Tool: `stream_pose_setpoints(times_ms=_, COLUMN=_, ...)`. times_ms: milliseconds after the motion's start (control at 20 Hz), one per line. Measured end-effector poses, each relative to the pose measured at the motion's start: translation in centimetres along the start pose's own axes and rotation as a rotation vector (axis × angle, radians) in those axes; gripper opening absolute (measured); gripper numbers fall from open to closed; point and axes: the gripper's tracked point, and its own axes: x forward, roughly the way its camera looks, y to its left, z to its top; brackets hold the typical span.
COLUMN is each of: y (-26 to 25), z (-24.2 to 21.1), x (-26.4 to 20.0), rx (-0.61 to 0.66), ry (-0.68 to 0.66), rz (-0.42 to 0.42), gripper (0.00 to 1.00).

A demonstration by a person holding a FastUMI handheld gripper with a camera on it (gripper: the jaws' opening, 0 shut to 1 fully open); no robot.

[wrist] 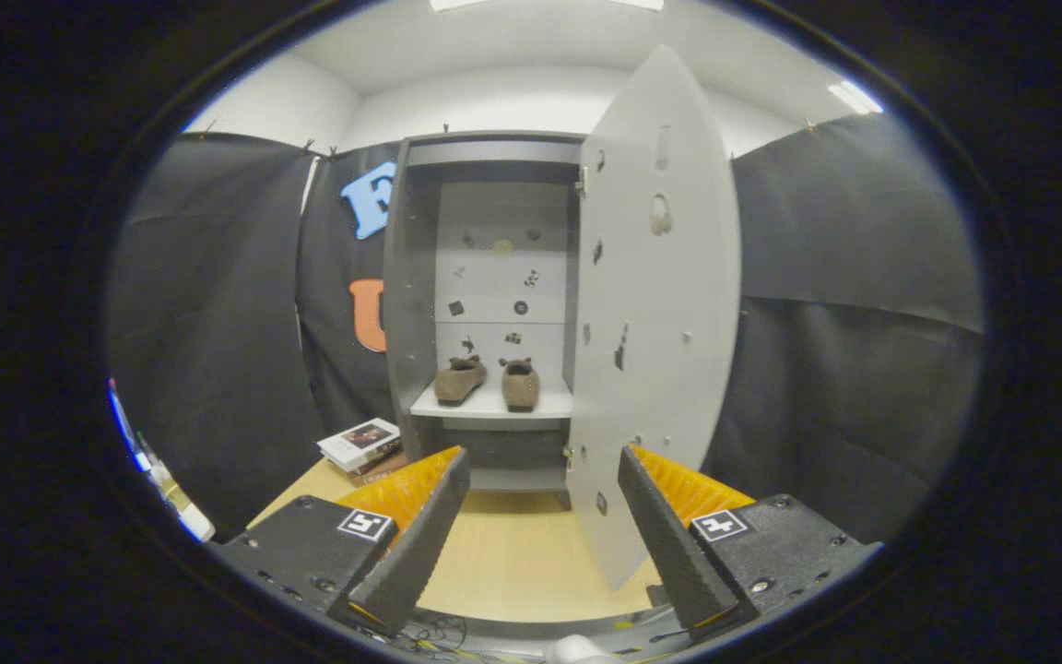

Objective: Open the shoe cabinet door, grab the shoes and put them into the shoe cabinet, then close the shoe cabinet door.

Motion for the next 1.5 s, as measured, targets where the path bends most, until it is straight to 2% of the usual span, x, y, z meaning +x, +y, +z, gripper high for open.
stream_pose_setpoints(times_ms=100, y=-3.8, z=-0.1, x=-0.5, rx=0.008, ry=-0.006, rz=-0.042, gripper=1.00)
stream_pose_setpoints(times_ms=300, y=-10.4, z=0.1, x=-0.3, rx=0.045, ry=-0.012, rz=-0.057, gripper=1.00)
stream_pose_setpoints(times_ms=650, y=-18.6, z=1.7, x=5.0, rx=0.044, ry=-0.031, rz=0.005, gripper=1.00)
stream_pose_setpoints(times_ms=1000, y=-18.0, z=4.1, x=10.0, rx=0.032, ry=-0.052, rz=0.148, gripper=1.00)
stream_pose_setpoints(times_ms=1350, y=-16.8, z=4.4, x=10.3, rx=-0.012, ry=-0.049, rz=0.207, gripper=0.99)
stream_pose_setpoints(times_ms=1500, y=-17.0, z=4.5, x=10.2, rx=-0.015, ry=-0.053, rz=0.190, gripper=0.96)
